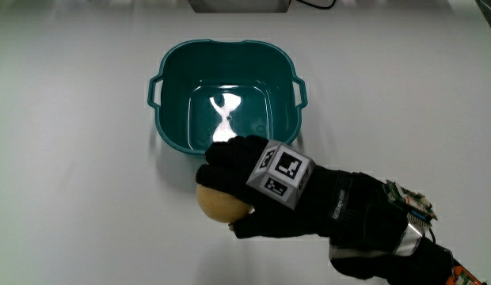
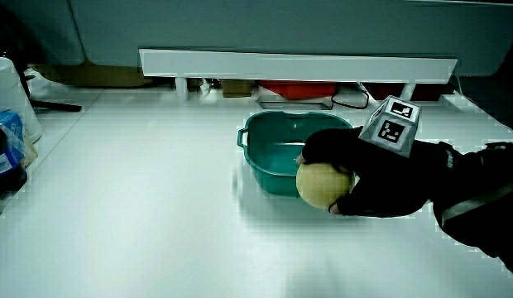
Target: Place pear on desk
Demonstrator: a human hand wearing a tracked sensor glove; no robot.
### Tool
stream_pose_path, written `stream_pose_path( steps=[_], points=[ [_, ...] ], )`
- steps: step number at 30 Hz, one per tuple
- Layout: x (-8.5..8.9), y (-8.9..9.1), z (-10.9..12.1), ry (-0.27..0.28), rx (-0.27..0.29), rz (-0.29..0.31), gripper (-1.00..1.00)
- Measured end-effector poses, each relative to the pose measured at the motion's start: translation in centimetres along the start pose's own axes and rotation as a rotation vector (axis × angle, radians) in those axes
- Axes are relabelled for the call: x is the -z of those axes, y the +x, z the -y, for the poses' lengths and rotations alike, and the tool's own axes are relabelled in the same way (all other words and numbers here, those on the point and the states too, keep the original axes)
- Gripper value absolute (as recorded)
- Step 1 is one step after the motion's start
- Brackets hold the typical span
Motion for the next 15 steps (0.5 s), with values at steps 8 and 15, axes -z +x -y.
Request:
stream_pose_path(
  steps=[8, 15],
  points=[
    [3.4, -1.2, 0.5, -0.046, -0.024, -0.009, 0.0],
    [6.7, -1.7, 0.2, -0.094, -0.03, -0.041, 0.0]
  ],
)
